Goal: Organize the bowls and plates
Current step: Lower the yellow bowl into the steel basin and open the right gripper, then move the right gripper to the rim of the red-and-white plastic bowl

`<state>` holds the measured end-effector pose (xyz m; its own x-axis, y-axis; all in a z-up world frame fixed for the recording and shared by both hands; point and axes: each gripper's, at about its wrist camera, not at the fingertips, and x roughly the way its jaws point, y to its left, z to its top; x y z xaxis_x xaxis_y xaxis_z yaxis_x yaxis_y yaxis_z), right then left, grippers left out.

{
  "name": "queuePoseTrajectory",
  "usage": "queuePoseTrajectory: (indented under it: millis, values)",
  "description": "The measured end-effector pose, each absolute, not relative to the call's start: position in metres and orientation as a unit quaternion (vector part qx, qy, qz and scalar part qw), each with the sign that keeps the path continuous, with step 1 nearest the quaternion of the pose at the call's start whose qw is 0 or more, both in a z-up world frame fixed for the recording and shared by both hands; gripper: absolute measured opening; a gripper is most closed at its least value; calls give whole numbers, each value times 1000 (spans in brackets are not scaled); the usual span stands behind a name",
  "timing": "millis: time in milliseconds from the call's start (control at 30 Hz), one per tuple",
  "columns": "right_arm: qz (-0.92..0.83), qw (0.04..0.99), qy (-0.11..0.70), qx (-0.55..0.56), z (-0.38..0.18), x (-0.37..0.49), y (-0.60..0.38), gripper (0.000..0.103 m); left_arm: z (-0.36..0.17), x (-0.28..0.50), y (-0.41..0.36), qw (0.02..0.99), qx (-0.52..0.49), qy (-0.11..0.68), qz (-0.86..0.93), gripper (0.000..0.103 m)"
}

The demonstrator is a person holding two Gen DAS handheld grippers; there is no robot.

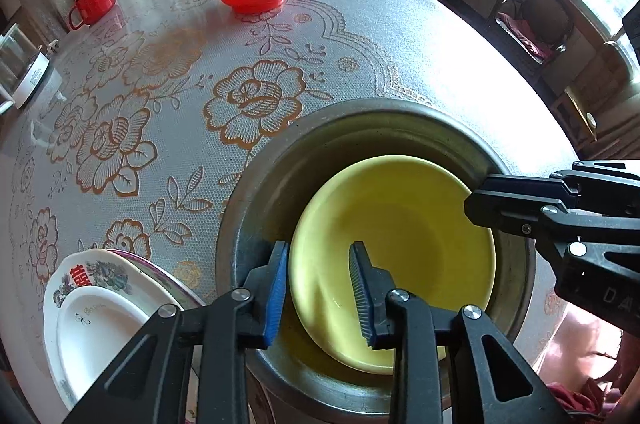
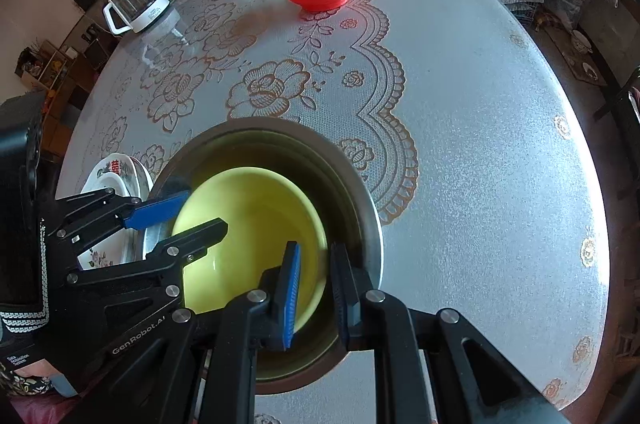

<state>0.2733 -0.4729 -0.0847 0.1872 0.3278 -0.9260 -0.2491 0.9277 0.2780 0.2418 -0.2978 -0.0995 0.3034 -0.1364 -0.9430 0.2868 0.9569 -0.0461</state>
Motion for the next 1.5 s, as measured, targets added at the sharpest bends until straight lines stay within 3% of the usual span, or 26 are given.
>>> queuePoseTrajectory:
  millis: [133, 233, 433, 1067, 1500]
  values:
    - [193, 771, 606, 40, -80, 274, -473, 15, -92, 241, -298, 809, 59, 570, -133, 34]
    - [198, 772, 601, 50, -76, 276, -475, 15, -81, 243, -298, 818, 57, 558, -130, 55]
    - [189, 788, 582, 72, -65, 290, -485, 16, -63, 250, -296, 833, 57, 537, -120, 72]
    - [146, 829, 534, 83, -48, 382, -509, 31, -44, 337, -238, 843, -15, 538, -14, 82]
    - [168, 824, 534, 83, -55, 477, -490, 34, -53, 383, -220, 829, -66, 555, 23, 83]
